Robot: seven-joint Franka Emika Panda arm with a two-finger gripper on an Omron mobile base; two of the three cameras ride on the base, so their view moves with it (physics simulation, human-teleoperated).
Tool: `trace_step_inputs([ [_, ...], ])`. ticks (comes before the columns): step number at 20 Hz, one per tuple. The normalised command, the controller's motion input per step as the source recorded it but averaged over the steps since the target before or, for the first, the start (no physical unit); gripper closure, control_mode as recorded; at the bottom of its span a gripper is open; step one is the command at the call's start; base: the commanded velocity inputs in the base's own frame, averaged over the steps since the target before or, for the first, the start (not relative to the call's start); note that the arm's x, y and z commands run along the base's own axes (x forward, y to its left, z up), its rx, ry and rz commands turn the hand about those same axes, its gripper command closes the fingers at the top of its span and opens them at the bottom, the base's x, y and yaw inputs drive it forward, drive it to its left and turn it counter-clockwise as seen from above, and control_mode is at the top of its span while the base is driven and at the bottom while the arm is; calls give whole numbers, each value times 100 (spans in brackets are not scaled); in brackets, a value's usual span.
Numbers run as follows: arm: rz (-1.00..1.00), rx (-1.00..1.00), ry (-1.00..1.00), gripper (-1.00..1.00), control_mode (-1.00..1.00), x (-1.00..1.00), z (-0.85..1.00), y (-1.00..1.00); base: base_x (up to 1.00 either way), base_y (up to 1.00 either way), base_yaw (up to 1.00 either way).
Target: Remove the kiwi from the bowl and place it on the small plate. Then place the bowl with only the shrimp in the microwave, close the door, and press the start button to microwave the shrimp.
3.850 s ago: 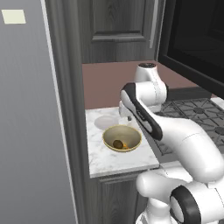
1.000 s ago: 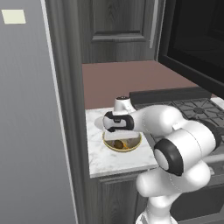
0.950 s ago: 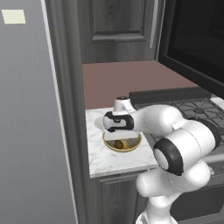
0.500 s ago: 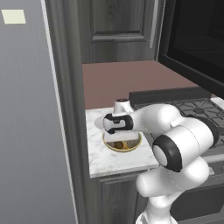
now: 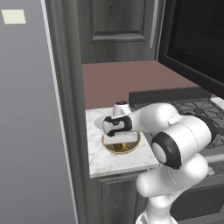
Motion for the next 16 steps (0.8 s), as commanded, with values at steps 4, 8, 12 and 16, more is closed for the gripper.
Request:
trace_step_inputs([
  [4,0,0,0,100,-100,0,-8,0,0,0,0],
  [8,0,0,-5,100,-100,0,3,0,0,0,0],
  [12,0,0,-6,100,-100,-10,28,0,0,0,0],
  [16,-3,0,-14,100,-100,-24,68,-9,0,0,0],
])
